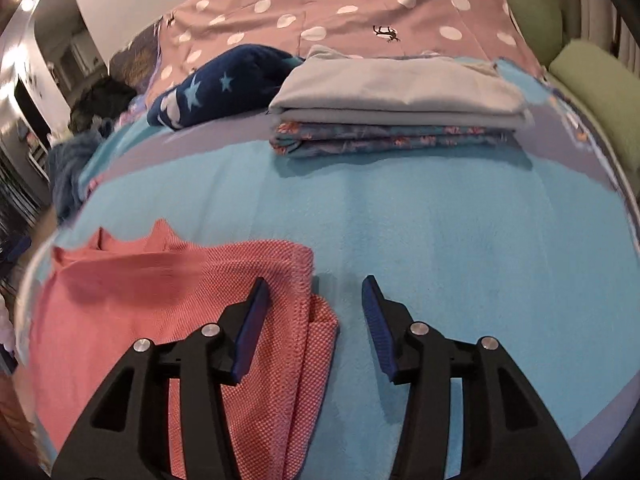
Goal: Fold small clothes
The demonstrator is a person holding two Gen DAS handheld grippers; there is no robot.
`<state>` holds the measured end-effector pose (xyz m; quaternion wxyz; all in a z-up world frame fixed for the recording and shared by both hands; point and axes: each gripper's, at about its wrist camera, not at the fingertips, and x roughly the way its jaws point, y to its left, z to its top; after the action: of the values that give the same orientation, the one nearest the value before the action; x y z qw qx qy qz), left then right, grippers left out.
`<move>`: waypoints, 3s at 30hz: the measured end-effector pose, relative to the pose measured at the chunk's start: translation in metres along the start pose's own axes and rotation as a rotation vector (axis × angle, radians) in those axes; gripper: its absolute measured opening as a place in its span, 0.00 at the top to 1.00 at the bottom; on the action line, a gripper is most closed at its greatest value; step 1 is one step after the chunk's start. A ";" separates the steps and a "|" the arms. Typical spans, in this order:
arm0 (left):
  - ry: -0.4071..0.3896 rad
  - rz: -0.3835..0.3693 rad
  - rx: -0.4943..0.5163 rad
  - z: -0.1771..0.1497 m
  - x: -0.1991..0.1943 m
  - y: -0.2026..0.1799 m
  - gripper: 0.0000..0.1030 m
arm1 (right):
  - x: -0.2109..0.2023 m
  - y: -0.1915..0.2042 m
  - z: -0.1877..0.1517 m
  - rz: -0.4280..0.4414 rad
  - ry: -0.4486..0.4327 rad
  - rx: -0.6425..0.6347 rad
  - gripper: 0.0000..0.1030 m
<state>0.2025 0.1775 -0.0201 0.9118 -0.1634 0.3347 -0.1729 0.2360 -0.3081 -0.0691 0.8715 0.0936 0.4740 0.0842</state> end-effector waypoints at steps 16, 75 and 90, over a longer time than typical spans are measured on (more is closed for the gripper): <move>0.161 -0.092 -0.042 -0.020 0.060 0.005 0.95 | -0.013 0.006 0.021 0.211 -0.066 0.050 0.93; 0.164 -0.022 -0.177 -0.171 -0.091 -0.014 0.94 | -0.134 0.057 -0.192 -0.161 -0.041 -0.691 0.99; 0.084 0.123 -0.092 -0.148 -0.118 -0.037 0.91 | -0.165 0.007 -0.191 0.168 -0.095 -0.156 0.85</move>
<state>0.0115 0.1683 -0.0464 0.8974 -0.1768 0.3898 -0.1077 -0.0137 -0.3243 -0.0361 0.8874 0.0687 0.4148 0.1891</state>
